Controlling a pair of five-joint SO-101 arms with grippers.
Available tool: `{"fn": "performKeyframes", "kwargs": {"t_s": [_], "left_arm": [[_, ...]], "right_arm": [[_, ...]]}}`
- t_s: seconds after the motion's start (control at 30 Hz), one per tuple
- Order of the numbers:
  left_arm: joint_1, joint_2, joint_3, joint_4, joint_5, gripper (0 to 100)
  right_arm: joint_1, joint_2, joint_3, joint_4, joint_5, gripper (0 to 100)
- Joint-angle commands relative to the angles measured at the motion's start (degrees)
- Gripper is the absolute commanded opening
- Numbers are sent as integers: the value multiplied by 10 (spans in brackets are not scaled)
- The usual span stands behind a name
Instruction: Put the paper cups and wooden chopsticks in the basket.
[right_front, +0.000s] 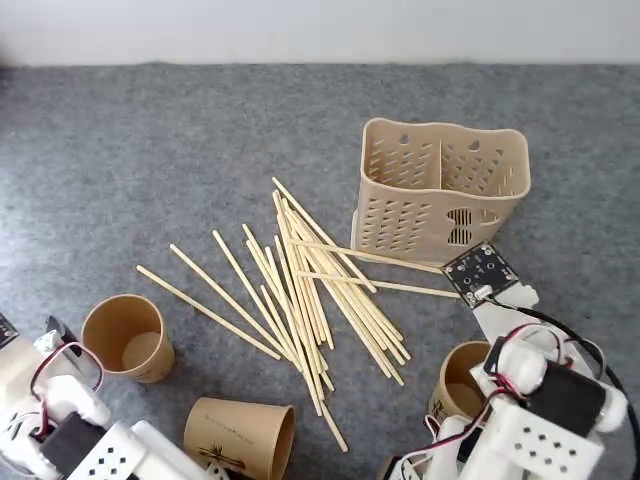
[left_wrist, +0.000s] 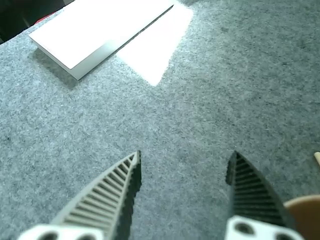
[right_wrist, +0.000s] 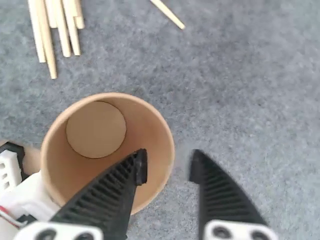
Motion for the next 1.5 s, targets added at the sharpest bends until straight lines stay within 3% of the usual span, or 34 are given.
{"fn": "performKeyframes", "kwargs": {"t_s": [0.0, 0.33, 0.57, 0.67, 0.9, 1.1, 1.47], "left_arm": [[4, -6, -5, -11, 3, 265], [4, -6, -5, -11, 2, 265], [4, -6, -5, -11, 2, 265], [4, -6, -5, -11, 2, 265], [4, -6, -11, -11, 2, 265], [4, -6, -63, -9, 4, 265], [4, -6, -192, -9, 5, 266]], "right_arm": [[38, -7, -31, 22, -6, 191], [53, -7, 72, -29, -6, 181], [51, -7, 123, -56, 2, 66], [51, -9, 123, -52, 42, 4], [49, -11, 66, -52, 51, 9], [-38, -9, -21, 15, 40, 9], [-249, -6, -144, 19, -120, 9]]}}
